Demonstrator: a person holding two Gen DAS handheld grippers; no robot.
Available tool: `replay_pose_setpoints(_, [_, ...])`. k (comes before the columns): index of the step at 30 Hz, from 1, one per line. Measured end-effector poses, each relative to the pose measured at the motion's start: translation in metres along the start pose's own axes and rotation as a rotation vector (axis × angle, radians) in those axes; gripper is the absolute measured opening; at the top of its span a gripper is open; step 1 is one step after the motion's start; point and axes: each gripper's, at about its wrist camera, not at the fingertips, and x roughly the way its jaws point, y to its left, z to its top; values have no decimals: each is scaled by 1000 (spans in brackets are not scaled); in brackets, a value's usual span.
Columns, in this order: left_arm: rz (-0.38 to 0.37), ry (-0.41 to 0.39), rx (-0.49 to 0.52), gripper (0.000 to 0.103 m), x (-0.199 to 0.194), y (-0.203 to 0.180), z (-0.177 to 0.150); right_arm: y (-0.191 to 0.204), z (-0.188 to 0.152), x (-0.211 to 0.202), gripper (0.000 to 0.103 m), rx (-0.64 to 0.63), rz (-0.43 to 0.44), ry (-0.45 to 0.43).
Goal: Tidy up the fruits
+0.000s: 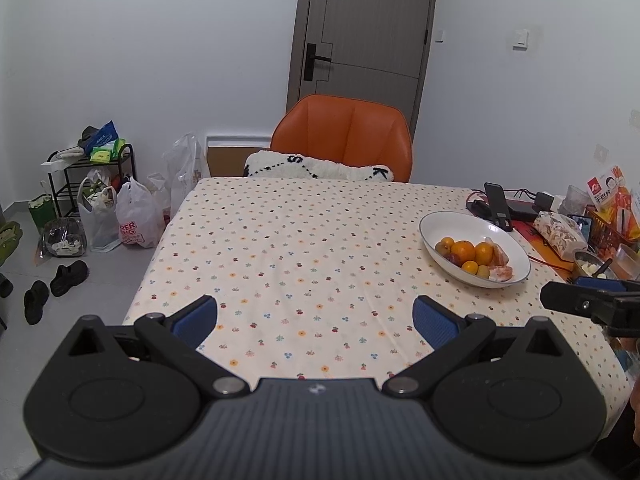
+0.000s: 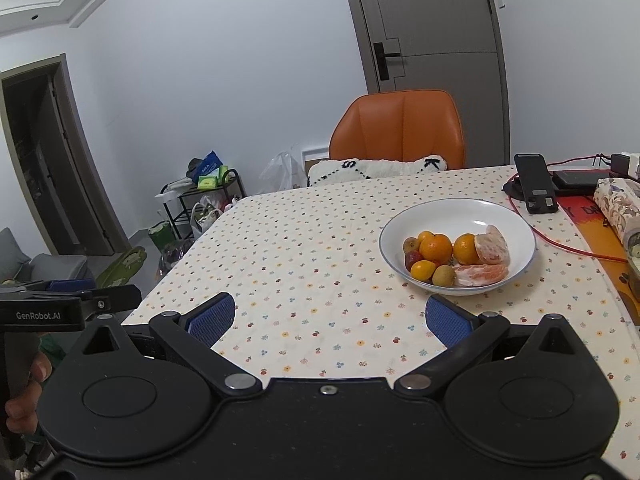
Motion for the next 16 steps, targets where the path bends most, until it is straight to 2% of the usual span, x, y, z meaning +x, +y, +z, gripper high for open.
replay_pose_setpoints(16, [-2,-13,6,103,-2,-1,0,-5,-6,3,103,7,2,16])
